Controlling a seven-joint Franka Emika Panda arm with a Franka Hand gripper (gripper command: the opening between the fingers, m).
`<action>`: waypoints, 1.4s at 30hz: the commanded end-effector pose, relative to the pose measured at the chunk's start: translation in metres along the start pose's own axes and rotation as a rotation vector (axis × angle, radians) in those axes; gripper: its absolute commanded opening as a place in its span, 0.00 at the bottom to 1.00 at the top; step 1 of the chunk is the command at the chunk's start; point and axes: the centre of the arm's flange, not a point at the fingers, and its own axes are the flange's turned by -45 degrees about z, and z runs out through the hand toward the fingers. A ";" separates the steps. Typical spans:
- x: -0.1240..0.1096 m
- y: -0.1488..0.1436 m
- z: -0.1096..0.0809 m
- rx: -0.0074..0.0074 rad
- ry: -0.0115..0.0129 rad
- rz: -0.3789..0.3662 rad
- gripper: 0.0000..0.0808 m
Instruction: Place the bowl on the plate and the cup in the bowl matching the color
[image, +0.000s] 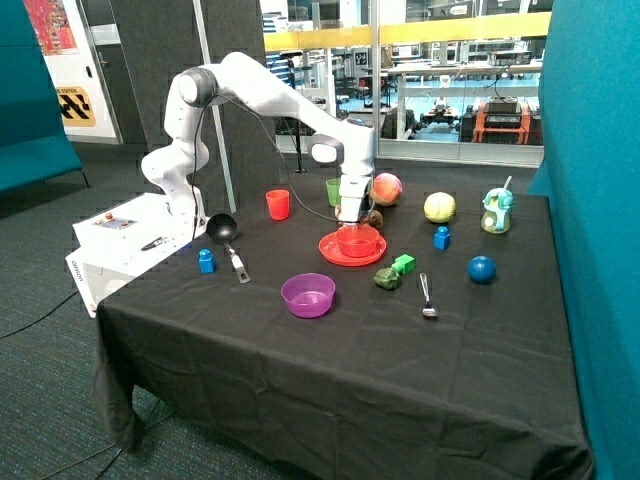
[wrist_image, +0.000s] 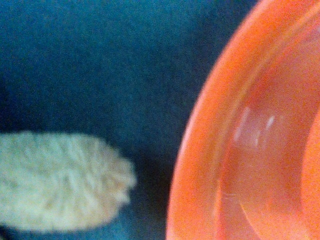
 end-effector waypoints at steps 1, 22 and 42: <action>-0.017 0.005 -0.009 0.0033 0.0063 -0.006 0.85; -0.111 -0.010 -0.078 0.0031 0.0064 -0.062 0.63; -0.195 -0.054 -0.071 0.0029 0.0065 -0.130 0.62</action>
